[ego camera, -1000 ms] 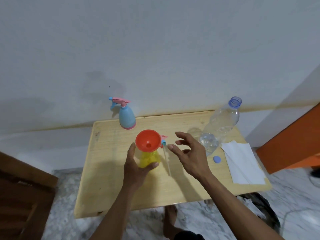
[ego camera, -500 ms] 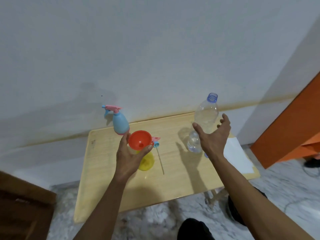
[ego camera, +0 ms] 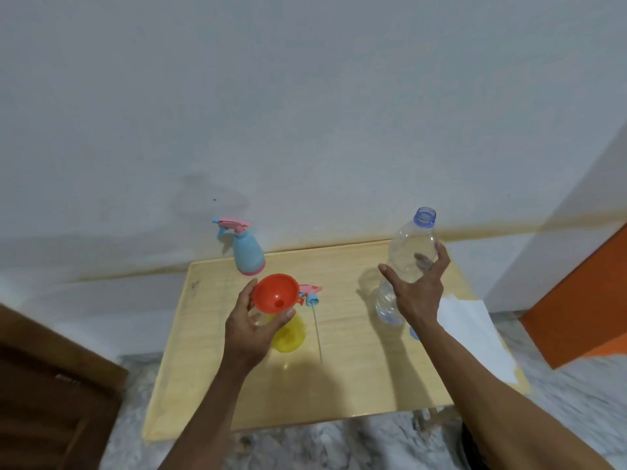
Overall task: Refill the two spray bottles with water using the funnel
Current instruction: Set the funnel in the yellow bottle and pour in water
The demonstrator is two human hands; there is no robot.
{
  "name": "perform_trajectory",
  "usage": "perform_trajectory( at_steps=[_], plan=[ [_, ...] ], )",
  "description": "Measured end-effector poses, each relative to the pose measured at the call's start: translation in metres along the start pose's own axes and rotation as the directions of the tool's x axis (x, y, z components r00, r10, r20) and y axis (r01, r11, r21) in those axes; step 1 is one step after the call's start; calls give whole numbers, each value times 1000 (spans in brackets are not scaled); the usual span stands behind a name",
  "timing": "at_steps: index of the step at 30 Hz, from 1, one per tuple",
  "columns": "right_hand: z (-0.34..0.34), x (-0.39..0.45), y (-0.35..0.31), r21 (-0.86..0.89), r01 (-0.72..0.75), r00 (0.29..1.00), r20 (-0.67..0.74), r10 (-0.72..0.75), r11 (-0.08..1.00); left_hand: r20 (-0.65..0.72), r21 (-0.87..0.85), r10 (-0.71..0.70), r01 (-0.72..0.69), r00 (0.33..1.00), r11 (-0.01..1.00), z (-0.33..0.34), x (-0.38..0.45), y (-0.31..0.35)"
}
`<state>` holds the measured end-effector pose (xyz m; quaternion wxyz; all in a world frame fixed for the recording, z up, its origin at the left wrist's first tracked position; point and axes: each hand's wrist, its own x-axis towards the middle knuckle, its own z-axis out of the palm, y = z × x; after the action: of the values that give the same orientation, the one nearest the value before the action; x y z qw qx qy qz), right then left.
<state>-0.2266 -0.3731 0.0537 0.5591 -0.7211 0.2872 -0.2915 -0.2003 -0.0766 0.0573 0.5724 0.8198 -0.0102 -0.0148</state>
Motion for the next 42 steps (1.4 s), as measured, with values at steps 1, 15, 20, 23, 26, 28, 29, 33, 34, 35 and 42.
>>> perform_trajectory(
  at_steps=[1,15,20,23,26,28,29,33,34,35,42],
  plan=[
    [0,1,1,-2,9,1000,11,-9,1000,-2,-6,-10,10,1000,1000,1,-1,0],
    [-21,11,-131,147,482,857,128,-499,864,12,-100,-54,55,998,994,8,1,6],
    [-8,11,-156,105,598,736,321,-596,795,18,-99,-45,46,999,994,5,3,8],
    [0,14,-155,48,630,651,512,-560,775,25,-107,-48,50,999,993,3,4,10],
    [6,16,-150,-54,685,536,714,-452,727,20,-119,-52,54,998,991,2,3,12],
    [8,19,-146,-127,753,457,808,-373,646,17,-109,-44,45,999,993,1,3,13],
    [8,21,-144,-157,782,426,842,-332,603,18,-98,-37,38,999,994,0,2,14],
    [9,29,-137,-236,847,355,918,-176,477,38,-66,-36,38,999,997,-3,4,15],
    [9,31,-136,-252,858,347,927,-144,447,39,-56,-34,36,999,998,-3,4,14],
    [9,33,-135,-265,870,338,934,-112,416,38,-48,-31,33,999,998,-3,4,14],
    [10,39,-130,-277,919,283,959,17,280,35,0,-9,9,999,1000,-3,7,13]
  ],
)
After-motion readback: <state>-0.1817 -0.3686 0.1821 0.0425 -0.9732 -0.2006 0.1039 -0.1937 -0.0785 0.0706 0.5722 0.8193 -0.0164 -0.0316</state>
